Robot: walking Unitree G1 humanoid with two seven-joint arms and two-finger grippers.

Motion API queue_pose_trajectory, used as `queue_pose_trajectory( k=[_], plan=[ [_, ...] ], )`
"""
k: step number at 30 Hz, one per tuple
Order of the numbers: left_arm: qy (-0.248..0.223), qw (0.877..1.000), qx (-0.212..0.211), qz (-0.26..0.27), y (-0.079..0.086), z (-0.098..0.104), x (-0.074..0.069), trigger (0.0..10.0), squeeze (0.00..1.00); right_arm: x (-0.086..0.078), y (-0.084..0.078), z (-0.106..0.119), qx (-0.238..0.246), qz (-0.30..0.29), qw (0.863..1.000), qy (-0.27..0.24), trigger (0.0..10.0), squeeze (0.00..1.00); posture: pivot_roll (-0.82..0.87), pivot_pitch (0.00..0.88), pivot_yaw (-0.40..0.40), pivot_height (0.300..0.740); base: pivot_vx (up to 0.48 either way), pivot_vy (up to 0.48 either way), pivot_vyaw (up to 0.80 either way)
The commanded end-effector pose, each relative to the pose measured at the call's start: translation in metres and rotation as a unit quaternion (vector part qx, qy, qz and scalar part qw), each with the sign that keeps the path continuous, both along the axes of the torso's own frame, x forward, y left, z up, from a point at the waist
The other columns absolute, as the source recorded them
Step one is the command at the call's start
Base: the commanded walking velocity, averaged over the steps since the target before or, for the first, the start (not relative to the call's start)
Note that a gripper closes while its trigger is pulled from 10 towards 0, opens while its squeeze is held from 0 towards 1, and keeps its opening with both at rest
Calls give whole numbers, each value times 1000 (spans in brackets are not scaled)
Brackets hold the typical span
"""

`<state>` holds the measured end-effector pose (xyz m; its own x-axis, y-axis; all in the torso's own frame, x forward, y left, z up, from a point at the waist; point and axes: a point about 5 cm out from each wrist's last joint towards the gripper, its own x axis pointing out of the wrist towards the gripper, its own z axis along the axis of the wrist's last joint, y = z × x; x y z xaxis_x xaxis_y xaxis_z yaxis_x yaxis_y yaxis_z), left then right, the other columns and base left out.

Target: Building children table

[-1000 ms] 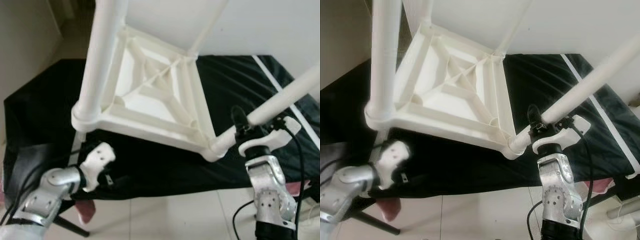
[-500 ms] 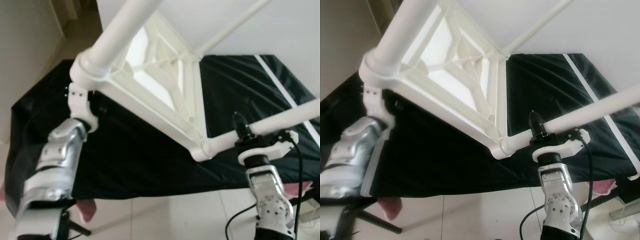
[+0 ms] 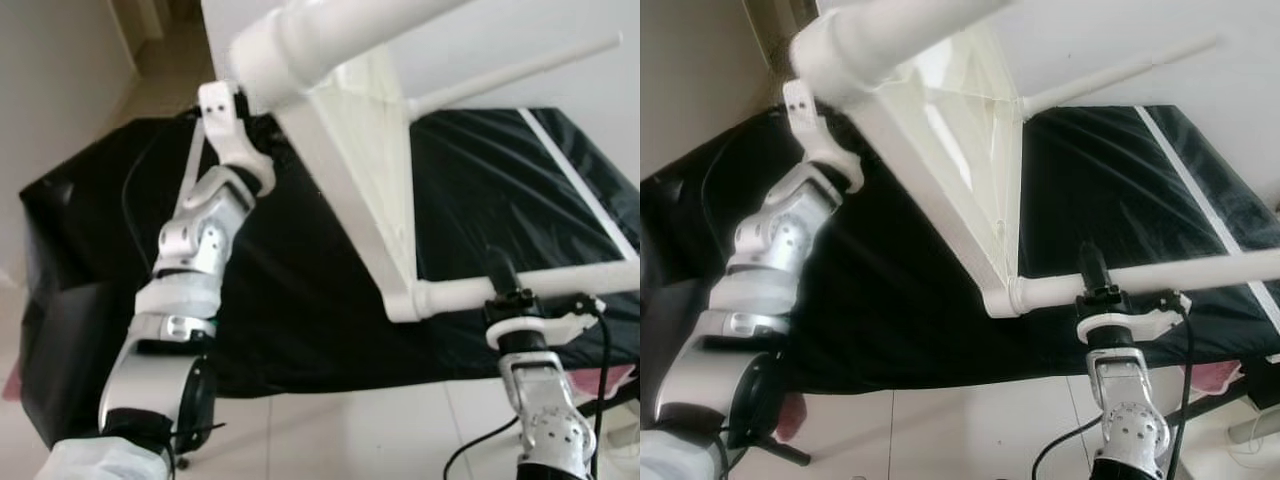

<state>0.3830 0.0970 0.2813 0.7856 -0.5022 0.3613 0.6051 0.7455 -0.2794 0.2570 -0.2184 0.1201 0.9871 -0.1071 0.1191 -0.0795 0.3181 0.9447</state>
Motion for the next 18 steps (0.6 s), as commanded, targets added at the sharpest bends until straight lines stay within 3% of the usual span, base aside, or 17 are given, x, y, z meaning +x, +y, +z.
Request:
queue_pose_trajectory(
  k=[1, 2, 5, 8, 10, 13, 16, 17, 18],
  plan=[
    [-16, 1000, -8, -16, -7, 13, -3, 10000, 0, -6, 25, -26, 55, 28, 997, 54, 10000, 0, -14, 91, 31, 740, 0, 0, 0],
    [-31, 999, -15, -32, -18, 23, -5, 10000, 0, -14, 26, -29, 73, 17, 995, 61, 10000, 1000, -18, 96, 32, 740, 0, 0, 0],
    [-45, 998, -11, -35, -25, 31, -6, 10000, 0, -21, 27, -31, 88, 9, 994, 67, 10000, 1000, -20, 100, 30, 740, 0, 0, 0],
    [-66, 996, -21, -57, -41, 48, -10, 10000, 0, -47, 27, -40, 127, -17, 987, 98, 10000, 1000, -27, 116, 29, 740, 0, 0, 0],
    [-66, 996, -21, -57, -41, 48, -10, 10000, 0, -47, 27, -40, 127, -17, 987, 98, 10000, 1000, -27, 116, 29, 740, 0, 0, 0],
    [-87, 993, -33, -76, -51, 66, -15, 10000, 0, -72, 20, -52, 147, -45, 980, 130, 10000, 1000, -37, 130, 36, 740, 0, 0, 0],
    [-92, 992, -38, -83, -53, 71, -17, 10000, 0, -78, 19, -54, 151, -49, 978, 133, 10000, 1000, -36, 138, 40, 740, 0, 0, 0],
    [-98, 991, -38, -87, -56, 76, -18, 10000, 0, -88, 19, -55, 134, -47, 981, 130, 10000, 0, -37, 144, 42, 740, 0, 0, 0],
    [-104, 990, -36, -93, -58, 80, -19, 10000, 0, -101, 18, -56, 130, -51, 982, 126, 10000, 0, -39, 152, 49, 740, 0, 0, 0]
  ],
)
